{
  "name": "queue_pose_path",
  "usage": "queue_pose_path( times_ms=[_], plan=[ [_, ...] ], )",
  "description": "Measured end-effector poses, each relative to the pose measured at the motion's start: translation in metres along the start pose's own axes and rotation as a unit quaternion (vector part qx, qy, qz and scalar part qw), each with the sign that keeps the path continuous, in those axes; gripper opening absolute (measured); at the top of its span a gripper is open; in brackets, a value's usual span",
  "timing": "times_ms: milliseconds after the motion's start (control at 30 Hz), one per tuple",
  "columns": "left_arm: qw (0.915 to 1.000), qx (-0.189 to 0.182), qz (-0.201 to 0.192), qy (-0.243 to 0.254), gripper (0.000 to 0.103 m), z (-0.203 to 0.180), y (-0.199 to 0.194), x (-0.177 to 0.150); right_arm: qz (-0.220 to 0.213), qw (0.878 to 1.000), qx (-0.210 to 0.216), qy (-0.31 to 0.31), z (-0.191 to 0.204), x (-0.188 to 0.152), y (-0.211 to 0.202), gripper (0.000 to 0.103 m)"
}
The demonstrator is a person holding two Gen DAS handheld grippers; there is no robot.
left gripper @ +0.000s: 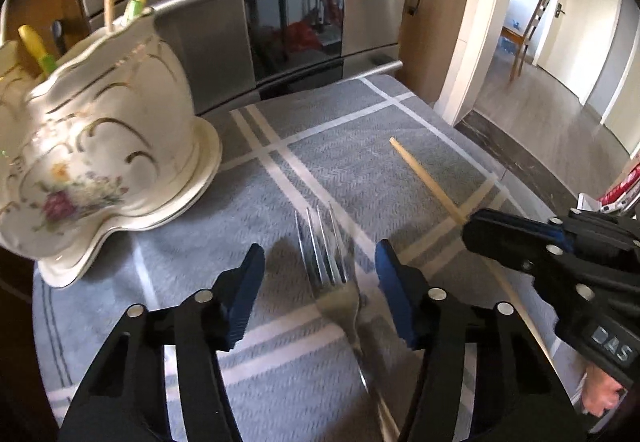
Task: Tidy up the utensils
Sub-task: 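Grasp the silver fork with the left tool, then carry the silver fork and wooden chopstick to the holder and lower them into the cups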
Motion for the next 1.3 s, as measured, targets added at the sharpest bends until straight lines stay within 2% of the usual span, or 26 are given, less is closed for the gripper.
queue_pose_path(
  times_ms=[100, 167, 433, 567, 767, 1300],
  plan=[
    [0.9999, 0.013, -0.003, 0.007, 0.047, 0.000, 0.004, 0.002, -0.006, 1.000, 0.003, -0.001, -0.001, 0.002, -0.002, 0.005],
    [0.9999, 0.009, -0.004, 0.008, 0.026, 0.000, 0.003, 0.003, -0.011, 1.000, 0.006, -0.001, 0.000, 0.003, -0.004, 0.005],
    [0.9994, -0.005, -0.034, 0.003, 0.023, 0.008, -0.023, 0.000, -0.033, 0.999, 0.020, -0.008, 0.008, 0.009, -0.013, 0.005],
    [0.9975, -0.004, -0.070, 0.008, 0.023, 0.014, -0.057, -0.004, -0.044, 0.999, 0.026, -0.018, 0.020, 0.013, -0.018, 0.005],
    [0.9945, -0.015, -0.104, -0.009, 0.023, 0.028, -0.094, -0.007, -0.051, 0.998, 0.032, -0.028, 0.038, 0.016, -0.021, 0.005],
    [0.9814, -0.002, -0.192, -0.013, 0.022, 0.059, -0.186, -0.026, -0.136, 0.985, 0.060, -0.083, 0.100, 0.037, -0.060, 0.005]
  ],
)
Point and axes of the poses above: each gripper's, at about its wrist camera, not at the fingertips, and y roughly the way its jaws point, z to its left, x to its top, the point moved 5 cm from there along y, roughly the way its jaws point, and after that the axes turned 4 degrees about y, right-handed, at the moved point
